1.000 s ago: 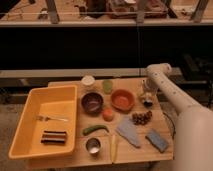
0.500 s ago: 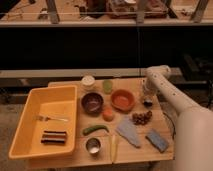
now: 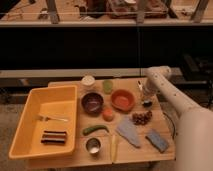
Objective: Wipe tray with brush
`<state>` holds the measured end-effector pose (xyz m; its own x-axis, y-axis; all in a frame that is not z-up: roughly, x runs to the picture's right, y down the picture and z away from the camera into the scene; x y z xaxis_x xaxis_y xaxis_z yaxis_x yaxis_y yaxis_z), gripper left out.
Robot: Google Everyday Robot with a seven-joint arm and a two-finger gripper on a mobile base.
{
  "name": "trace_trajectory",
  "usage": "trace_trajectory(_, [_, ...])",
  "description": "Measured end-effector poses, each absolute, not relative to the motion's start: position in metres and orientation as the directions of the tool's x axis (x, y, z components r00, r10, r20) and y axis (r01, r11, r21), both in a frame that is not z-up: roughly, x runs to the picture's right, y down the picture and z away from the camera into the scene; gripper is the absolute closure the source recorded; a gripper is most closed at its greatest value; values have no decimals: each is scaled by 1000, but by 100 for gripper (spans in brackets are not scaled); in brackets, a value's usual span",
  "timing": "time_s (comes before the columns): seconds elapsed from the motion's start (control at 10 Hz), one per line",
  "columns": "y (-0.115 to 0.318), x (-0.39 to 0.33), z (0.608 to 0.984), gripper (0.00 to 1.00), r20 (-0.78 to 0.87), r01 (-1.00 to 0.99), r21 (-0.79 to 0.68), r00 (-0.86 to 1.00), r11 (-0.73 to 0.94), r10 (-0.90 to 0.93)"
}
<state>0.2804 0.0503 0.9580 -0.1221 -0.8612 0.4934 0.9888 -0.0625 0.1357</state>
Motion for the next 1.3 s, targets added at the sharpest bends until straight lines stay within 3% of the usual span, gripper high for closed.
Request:
trace_trajectory(0.2, [33,279,937,90,472,983,183,-105,-19,-875])
trace_trajectory(0.6, [-19,265,857,90,396,953,302,-109,17,-912])
trace_trajectory(0.9, [-41,229,771,90,302,892,449,-207,-53,-930])
trace_trajectory(1.3, [-29,177,647,90,121,762,615,-346,-204,-930])
